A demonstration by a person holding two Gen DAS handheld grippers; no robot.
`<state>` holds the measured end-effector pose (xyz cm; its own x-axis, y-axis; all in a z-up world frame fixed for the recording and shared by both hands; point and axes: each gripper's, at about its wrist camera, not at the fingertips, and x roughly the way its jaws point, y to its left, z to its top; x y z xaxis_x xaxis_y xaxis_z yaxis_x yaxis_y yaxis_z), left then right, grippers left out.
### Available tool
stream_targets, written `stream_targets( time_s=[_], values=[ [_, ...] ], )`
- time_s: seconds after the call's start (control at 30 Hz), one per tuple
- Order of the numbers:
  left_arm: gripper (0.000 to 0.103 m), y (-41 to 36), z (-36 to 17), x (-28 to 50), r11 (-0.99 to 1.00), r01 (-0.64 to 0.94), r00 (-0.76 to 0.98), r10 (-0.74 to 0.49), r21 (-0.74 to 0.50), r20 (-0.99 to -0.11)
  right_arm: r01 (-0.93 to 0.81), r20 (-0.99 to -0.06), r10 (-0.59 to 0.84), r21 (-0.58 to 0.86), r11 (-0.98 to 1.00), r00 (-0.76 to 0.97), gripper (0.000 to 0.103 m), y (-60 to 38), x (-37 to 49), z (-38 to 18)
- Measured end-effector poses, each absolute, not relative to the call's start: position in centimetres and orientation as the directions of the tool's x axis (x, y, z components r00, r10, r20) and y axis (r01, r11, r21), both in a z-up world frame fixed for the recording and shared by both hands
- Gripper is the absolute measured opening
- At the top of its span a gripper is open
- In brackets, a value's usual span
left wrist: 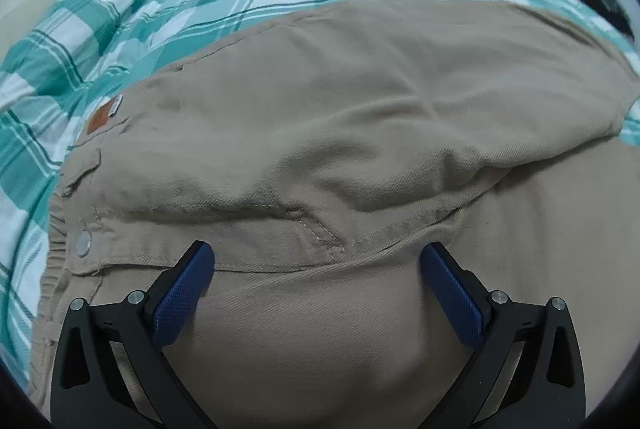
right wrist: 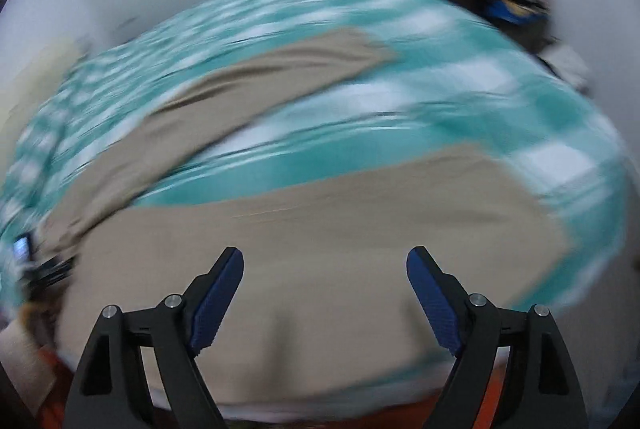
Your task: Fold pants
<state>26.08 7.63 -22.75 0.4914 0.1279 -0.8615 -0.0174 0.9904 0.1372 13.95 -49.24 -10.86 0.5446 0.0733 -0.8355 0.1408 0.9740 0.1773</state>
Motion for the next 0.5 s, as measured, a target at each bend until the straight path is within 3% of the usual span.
stream_targets(
  time_s=[0.1,0.3,0.5],
  values=[
    [0.103,7.6,-22.7,26.0,0.991,-0.02,0.505,0.122,0.129,-0.855,-0.035,-0.803,0.231,0.254,0.967,0.55,0.083,-39.0,15.4,-11.5],
    [0.103,7.8,-22.7,25.8,0.992,-0.017,0.504,0.115,0.123,-0.856,-0.256,-0.771,0.385,0.291,0.922,0.508,0.083,-24.5,18.3,-13.3],
    [0.103,7.8,-22.7,25.5,0.993,-0.018,0.507,0.111,0.119,-0.855,-0.312,-0.815,0.329,0.193,0.93,0.477,0.083,-19.8,19.3,-17.7]
  ],
)
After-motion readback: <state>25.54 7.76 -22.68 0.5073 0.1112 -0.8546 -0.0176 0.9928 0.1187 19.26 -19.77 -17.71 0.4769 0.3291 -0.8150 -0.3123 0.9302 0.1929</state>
